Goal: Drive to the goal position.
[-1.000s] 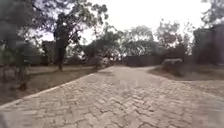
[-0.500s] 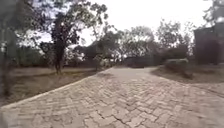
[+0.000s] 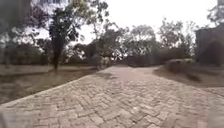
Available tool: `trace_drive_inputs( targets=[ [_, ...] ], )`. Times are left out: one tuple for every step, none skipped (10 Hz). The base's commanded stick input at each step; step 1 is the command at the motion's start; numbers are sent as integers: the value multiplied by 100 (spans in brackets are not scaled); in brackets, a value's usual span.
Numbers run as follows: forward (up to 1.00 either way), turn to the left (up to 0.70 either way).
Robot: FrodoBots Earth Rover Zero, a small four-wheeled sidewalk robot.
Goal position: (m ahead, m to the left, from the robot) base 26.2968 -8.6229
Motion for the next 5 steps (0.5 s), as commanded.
trace_drive_inputs(
  targets=[
    [85, 0],
    [85, 0],
    [85, 0],
    [85, 0],
    [85, 0]
  ],
)
